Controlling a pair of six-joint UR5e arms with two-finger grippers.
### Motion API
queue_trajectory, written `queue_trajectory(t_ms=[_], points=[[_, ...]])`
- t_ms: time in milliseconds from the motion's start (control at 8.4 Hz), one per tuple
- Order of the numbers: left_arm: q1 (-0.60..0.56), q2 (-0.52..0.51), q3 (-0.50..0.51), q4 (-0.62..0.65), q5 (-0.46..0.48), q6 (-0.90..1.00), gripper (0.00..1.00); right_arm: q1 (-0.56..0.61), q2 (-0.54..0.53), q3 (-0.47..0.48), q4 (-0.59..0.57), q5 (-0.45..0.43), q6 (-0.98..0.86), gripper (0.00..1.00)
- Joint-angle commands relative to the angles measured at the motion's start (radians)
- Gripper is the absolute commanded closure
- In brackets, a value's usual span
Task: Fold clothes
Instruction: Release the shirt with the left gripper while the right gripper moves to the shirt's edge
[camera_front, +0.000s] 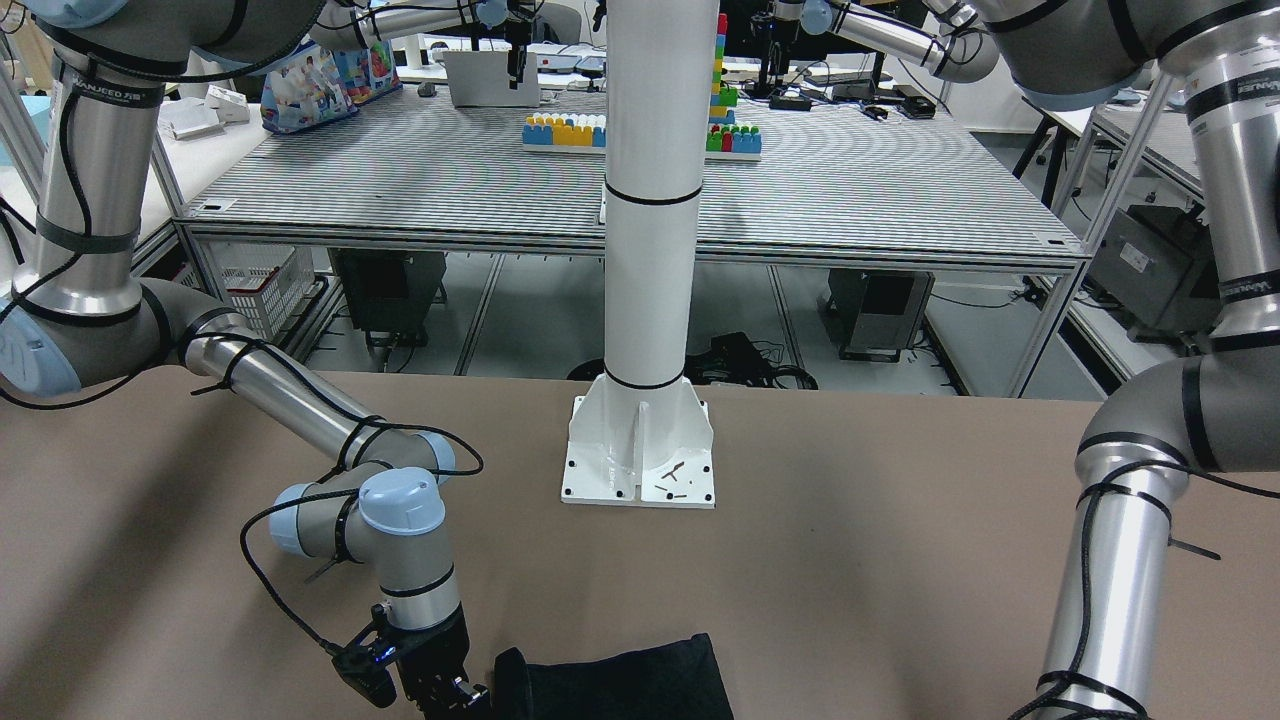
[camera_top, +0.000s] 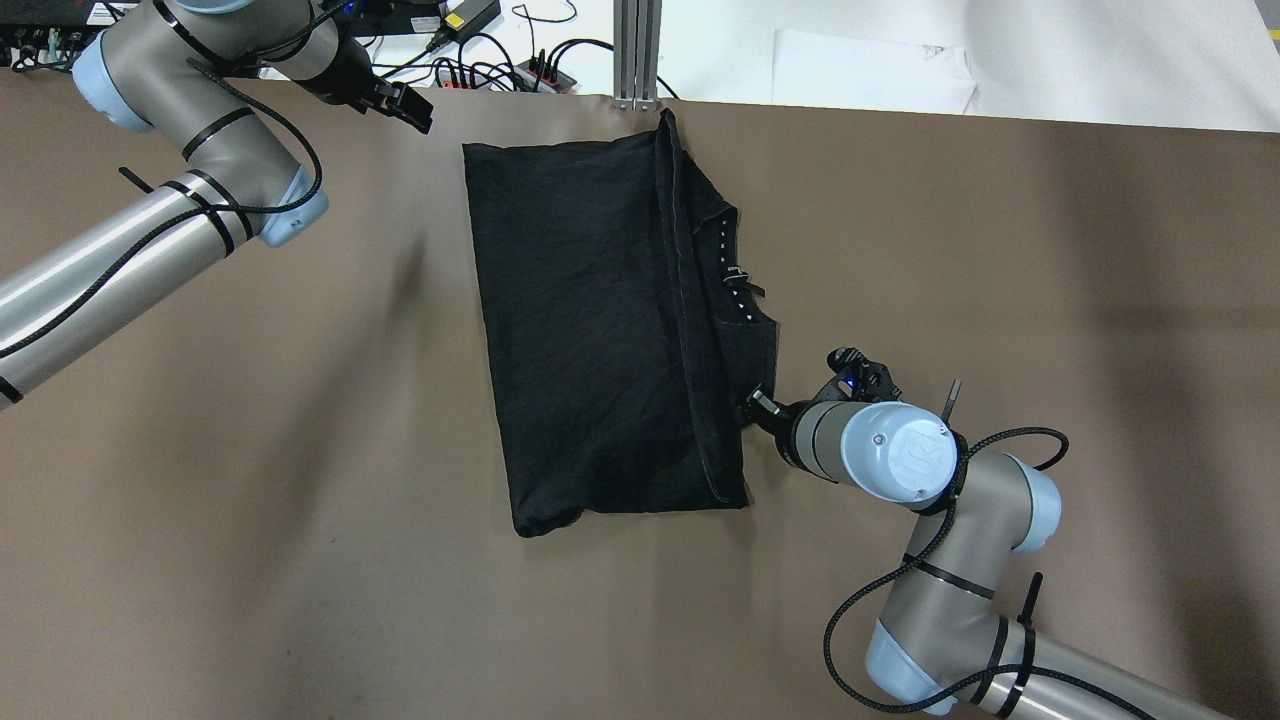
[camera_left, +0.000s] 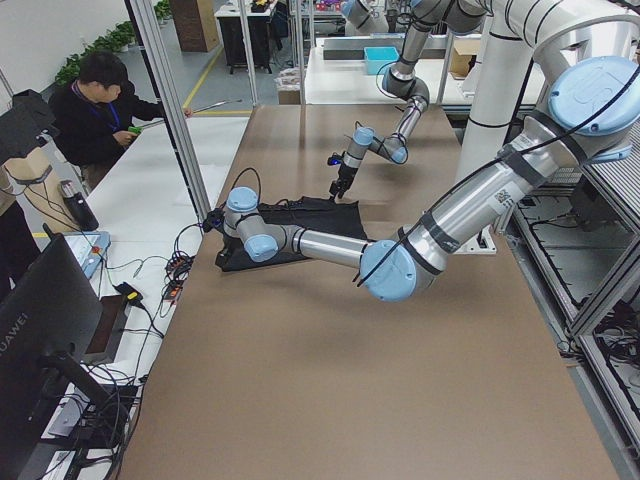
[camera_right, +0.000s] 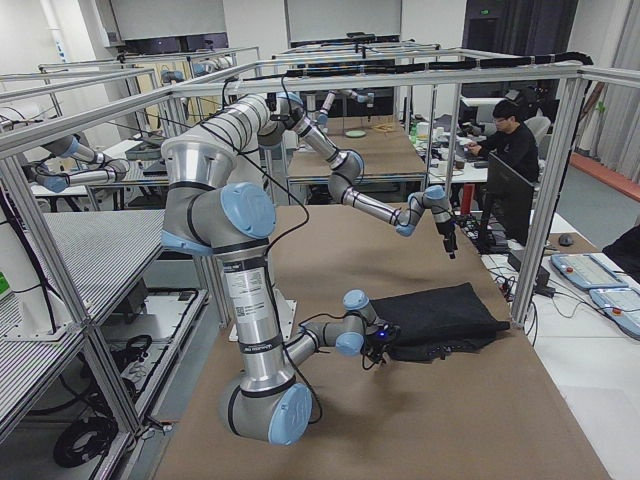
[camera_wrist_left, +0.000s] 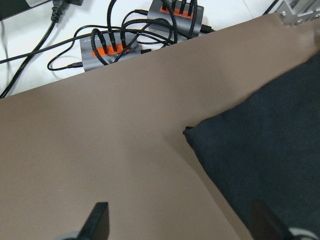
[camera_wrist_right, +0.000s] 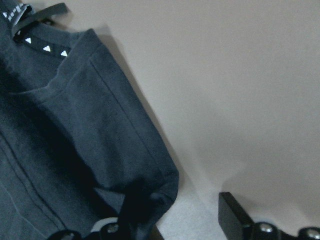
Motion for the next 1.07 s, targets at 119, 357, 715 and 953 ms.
queue_trajectory(t_ms=[119,357,715,953], points=[[0.0,0.011,-0.003,0.0,0.0,0.0,0.0,-0.001,0.0,0.002,0.059,-0.004,0.047,1.0],[0.0,0.011,-0.003,0.0,0.0,-0.001,0.0,0.001,-0.001,0.016,0.059,-0.003,0.051,1.0],[0.023,0.045,-0.055,0.001,0.001,-0.007,0.0,-0.04,-0.088,0.146,0.056,-0.004,0.052,1.0],[0.026,0.048,-0.06,0.0,0.001,-0.009,0.0,-0.088,-0.21,0.292,0.056,-0.007,0.055,1.0]])
